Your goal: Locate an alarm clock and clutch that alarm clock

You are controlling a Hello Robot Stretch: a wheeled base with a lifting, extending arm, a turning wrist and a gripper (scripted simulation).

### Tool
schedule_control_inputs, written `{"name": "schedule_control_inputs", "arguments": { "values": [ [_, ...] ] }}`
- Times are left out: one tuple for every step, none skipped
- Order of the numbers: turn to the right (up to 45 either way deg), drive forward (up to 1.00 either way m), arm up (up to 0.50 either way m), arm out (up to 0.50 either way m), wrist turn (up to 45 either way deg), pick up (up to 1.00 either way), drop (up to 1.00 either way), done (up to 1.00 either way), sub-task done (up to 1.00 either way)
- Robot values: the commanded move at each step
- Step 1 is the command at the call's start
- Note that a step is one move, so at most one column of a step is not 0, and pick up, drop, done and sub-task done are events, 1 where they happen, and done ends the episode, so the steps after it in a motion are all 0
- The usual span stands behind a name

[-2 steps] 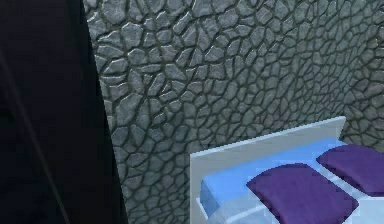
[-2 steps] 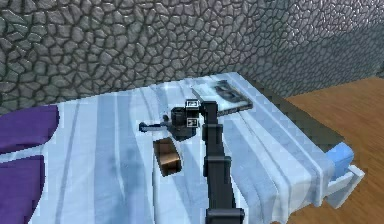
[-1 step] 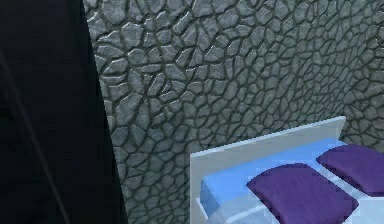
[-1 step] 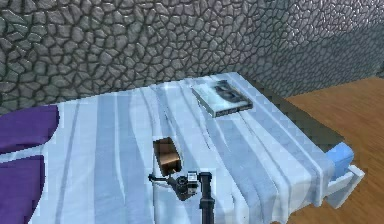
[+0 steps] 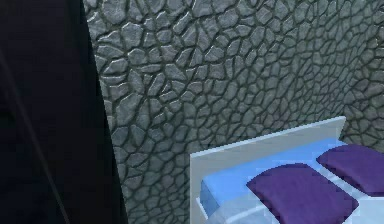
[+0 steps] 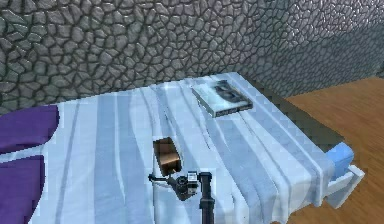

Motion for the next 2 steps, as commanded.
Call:
{"name": "schedule_control_inputs", "arguments": {
  "values": [
    [0.0, 0.00, 0.10, 0.00, 0.0, 0.00, 0.00, 0.00, 0.00],
    [0.0, 0.00, 0.00, 0.00, 0.0, 0.00, 0.00, 1.00, 0.00]
  ]
}}
